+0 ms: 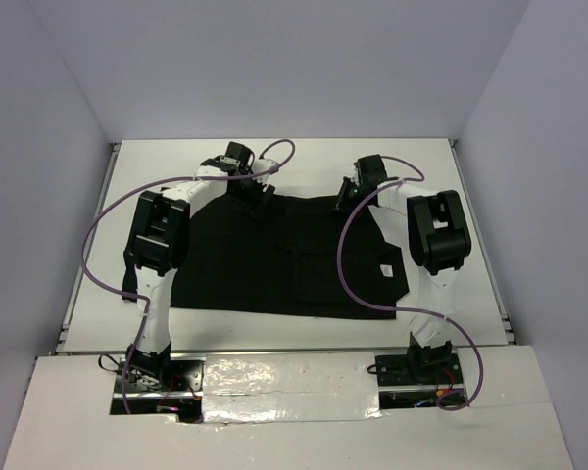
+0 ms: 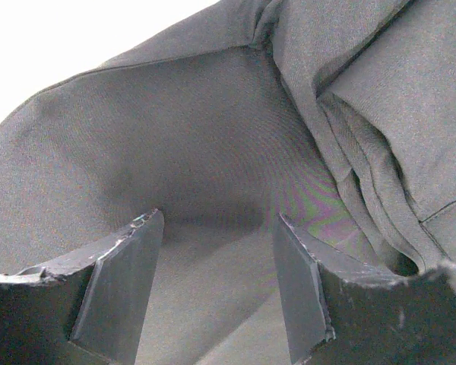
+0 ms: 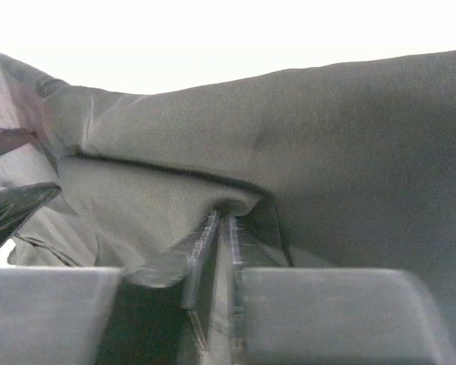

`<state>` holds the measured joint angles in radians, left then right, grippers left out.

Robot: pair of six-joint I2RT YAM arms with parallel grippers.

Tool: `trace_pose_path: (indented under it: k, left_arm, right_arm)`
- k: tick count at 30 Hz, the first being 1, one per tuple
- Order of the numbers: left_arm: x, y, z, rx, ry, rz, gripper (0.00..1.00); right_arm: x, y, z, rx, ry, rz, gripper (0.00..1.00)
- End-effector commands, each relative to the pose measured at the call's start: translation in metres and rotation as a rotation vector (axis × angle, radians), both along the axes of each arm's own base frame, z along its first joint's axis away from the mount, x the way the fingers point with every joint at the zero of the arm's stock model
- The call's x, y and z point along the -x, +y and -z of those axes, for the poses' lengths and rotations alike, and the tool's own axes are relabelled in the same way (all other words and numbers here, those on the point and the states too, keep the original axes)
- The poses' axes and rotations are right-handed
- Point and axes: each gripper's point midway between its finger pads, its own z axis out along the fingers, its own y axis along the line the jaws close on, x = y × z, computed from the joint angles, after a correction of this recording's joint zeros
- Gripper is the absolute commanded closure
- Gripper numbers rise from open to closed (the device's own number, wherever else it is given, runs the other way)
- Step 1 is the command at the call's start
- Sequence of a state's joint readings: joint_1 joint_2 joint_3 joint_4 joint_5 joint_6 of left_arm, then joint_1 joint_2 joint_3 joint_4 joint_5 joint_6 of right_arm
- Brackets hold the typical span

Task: Fold and stack the long sleeve shirts
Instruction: Fold the shirt

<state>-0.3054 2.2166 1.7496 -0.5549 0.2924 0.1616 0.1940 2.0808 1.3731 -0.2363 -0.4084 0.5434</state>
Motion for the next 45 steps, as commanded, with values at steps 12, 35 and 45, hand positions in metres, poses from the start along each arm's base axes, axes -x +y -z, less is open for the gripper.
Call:
trace_pose_path:
  k: [12,35,45]
  left_arm:
    - [-0.007,0.019,-0.013,-0.022,-0.055,-0.022,0.28]
    - [-0.028,0.019,-0.111,0.090,-0.214,-0.020,0.08]
    - [-0.010,0.073,-0.129,0.019,-0.208,-0.101,0.01]
  right_arm:
    - [-0.041,-0.029,-0.036,0.026,-0.130,0.101,1.00]
    - [-0.037,-0.049,-0.058,0.170,-0.147,0.040,0.51]
    - [0.065,-0.039,-0.055,0.184,-0.065,-0.014,0.46]
